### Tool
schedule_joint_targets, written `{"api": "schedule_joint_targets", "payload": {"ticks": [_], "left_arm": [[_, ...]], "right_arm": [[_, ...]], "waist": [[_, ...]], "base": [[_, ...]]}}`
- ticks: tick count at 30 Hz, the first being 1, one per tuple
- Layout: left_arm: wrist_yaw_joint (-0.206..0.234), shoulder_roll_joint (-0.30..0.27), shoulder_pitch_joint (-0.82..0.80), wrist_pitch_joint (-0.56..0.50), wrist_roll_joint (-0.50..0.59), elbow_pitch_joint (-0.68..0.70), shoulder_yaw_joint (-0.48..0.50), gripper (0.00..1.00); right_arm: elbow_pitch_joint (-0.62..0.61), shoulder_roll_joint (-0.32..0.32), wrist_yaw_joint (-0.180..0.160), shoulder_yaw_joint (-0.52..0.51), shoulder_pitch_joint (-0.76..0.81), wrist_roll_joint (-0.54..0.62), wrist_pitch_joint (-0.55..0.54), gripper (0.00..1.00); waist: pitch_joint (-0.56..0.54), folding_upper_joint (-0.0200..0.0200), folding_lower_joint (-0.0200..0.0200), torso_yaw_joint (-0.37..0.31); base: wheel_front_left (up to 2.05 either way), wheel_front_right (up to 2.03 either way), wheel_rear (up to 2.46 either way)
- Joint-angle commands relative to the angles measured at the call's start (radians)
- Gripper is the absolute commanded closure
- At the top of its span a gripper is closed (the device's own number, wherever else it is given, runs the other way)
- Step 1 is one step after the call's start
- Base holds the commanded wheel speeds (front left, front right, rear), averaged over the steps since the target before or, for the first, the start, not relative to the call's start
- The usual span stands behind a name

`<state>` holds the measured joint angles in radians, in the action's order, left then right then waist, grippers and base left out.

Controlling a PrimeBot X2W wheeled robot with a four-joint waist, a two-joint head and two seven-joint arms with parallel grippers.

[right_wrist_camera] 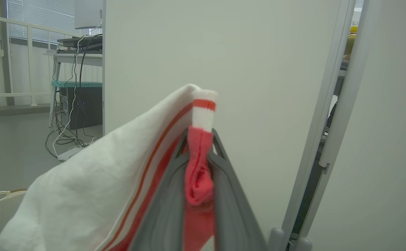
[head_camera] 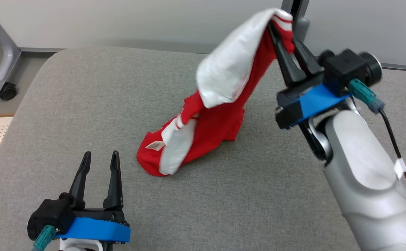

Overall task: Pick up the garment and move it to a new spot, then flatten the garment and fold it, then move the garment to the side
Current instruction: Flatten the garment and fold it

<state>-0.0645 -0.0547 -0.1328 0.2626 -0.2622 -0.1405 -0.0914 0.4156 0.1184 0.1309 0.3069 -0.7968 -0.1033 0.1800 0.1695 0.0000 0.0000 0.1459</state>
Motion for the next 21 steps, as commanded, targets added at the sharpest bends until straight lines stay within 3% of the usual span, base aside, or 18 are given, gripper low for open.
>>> {"api": "schedule_joint_targets", "payload": {"ticks": [1,10,20,21], "left_arm": [[-0.002,-0.002,0.003,0.003,0.005,0.002,0.001,0.00],[-0.008,0.000,0.007,0.003,0.017,-0.002,-0.001,0.00],[-0.015,0.002,-0.001,0.003,0.022,-0.007,-0.015,0.00],[-0.015,0.002,0.001,0.003,0.023,-0.007,-0.015,0.00]], "right_arm": [[0.002,0.019,0.000,-0.024,0.044,0.004,0.008,1.00],[-0.062,0.116,0.000,-0.287,0.396,0.008,0.020,1.00],[-0.190,0.040,0.000,-0.562,0.749,0.019,0.005,1.00],[-0.199,0.034,0.000,-0.572,0.763,0.025,0.001,0.76]], "waist": [[0.001,0.0000,0.0000,-0.012],[0.005,0.0000,0.0000,-0.073],[0.004,0.0000,0.0000,-0.112],[0.004,0.0000,0.0000,-0.115]], "base": [[0.00,0.00,0.00],[0.00,0.00,0.00],[0.00,0.00,0.00],[0.00,0.00,0.00]]}}
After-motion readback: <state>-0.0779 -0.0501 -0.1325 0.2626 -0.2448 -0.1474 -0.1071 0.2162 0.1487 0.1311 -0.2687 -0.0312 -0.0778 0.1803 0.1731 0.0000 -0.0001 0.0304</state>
